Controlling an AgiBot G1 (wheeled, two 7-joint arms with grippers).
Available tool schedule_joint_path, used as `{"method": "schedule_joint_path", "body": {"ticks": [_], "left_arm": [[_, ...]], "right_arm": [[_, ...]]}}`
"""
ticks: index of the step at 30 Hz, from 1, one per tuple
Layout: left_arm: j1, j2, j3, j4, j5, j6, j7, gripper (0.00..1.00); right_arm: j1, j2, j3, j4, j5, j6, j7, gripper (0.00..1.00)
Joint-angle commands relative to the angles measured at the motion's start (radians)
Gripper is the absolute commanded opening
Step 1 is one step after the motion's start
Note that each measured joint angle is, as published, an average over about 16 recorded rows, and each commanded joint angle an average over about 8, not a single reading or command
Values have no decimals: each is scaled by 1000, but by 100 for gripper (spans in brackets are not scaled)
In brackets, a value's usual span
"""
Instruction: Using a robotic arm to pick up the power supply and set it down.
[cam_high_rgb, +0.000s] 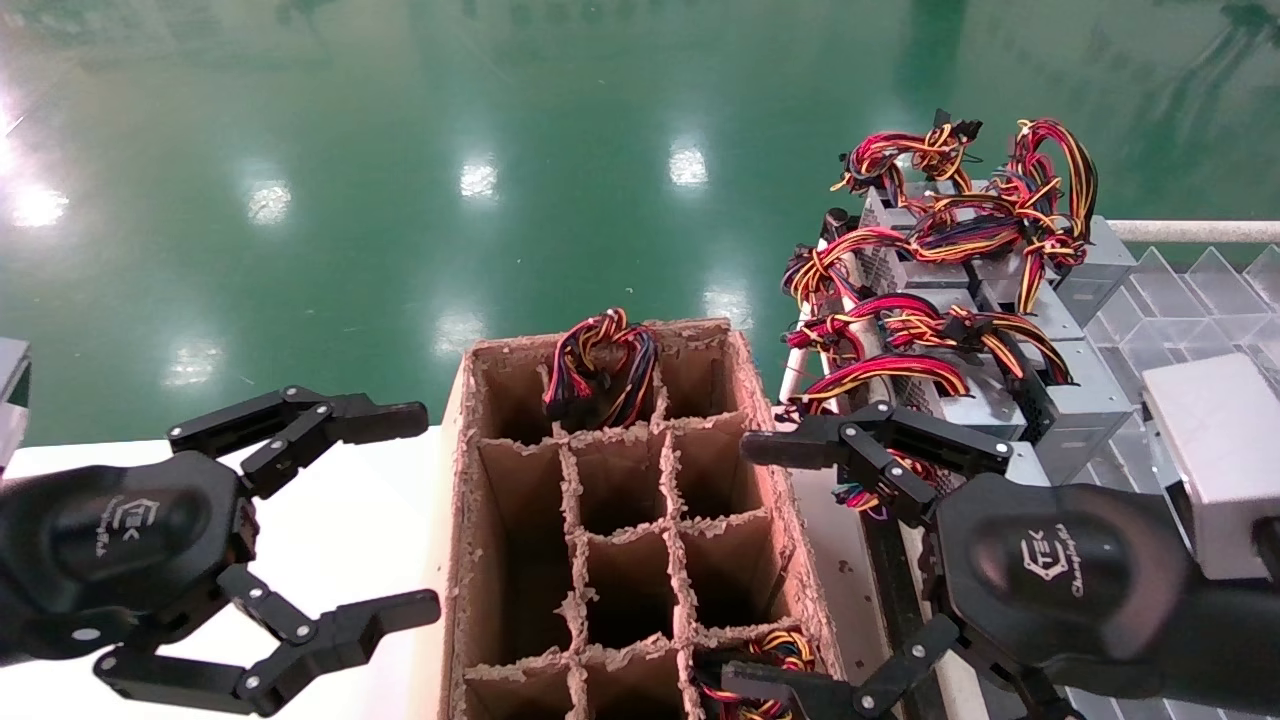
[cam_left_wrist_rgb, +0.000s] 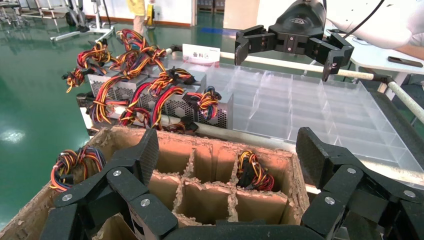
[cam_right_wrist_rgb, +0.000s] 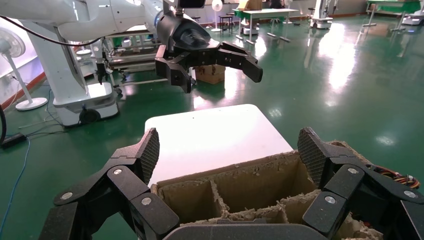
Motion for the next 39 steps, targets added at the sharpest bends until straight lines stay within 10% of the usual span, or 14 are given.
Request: {"method": "schedule_joint_path", "body": {"ticks": [1, 12, 20, 39], "left_arm": [[0, 0, 0, 0, 0, 0, 0, 100], [0, 0, 0, 0, 0, 0, 0, 95], [0, 0, 0, 0, 0, 0, 0, 0], [0, 0, 0, 0, 0, 0, 0, 0]], "right_arm": [[0, 0, 0, 0, 0, 0, 0, 100], [0, 0, 0, 0, 0, 0, 0, 100], [0, 0, 0, 0, 0, 0, 0, 100], [163, -137, -88, -214, -205, 34, -86, 100]]}}
